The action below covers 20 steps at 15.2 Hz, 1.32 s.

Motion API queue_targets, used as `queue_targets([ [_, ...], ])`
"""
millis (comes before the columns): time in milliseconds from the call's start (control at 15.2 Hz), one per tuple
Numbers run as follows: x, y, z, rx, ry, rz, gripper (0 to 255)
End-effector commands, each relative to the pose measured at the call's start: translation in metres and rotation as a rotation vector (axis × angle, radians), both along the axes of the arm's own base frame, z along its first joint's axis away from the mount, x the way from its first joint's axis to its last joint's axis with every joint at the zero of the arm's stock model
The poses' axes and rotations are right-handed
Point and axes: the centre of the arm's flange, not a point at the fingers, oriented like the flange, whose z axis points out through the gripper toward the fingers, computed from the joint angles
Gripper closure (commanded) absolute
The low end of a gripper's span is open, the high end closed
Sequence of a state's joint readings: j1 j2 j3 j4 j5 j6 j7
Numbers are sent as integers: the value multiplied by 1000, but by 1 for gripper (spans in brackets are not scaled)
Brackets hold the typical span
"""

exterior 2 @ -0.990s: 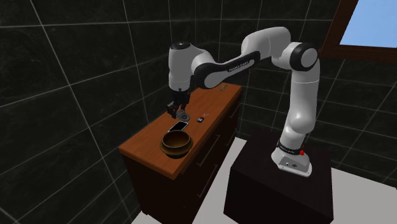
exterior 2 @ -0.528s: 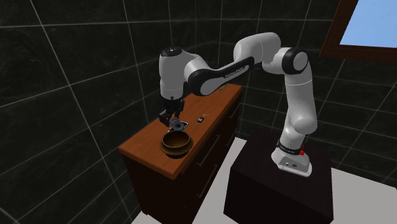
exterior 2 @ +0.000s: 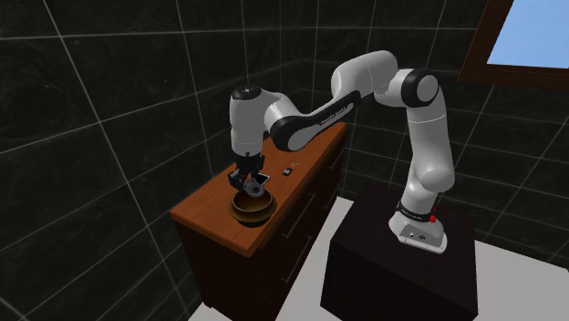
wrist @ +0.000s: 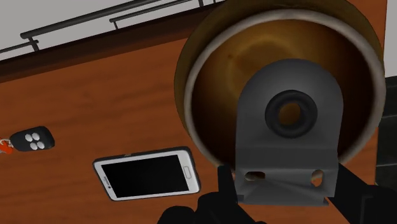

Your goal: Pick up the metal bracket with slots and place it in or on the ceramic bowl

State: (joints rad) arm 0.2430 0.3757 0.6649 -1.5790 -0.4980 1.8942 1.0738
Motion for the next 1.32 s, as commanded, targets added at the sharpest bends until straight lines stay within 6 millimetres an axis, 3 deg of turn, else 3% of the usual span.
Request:
queue_targets([
  [0,-1,0,-11,0,0,0,255],
  [198,-1,0,-26,0,0,0,255],
  [660,-1,0,-26,0,0,0,255],
  [726,-1,0,-26,0,0,0,0],
  [1056,-1,0,-26,0,0,0,0],
  [1254,-9,5,13,0,0,0,0],
])
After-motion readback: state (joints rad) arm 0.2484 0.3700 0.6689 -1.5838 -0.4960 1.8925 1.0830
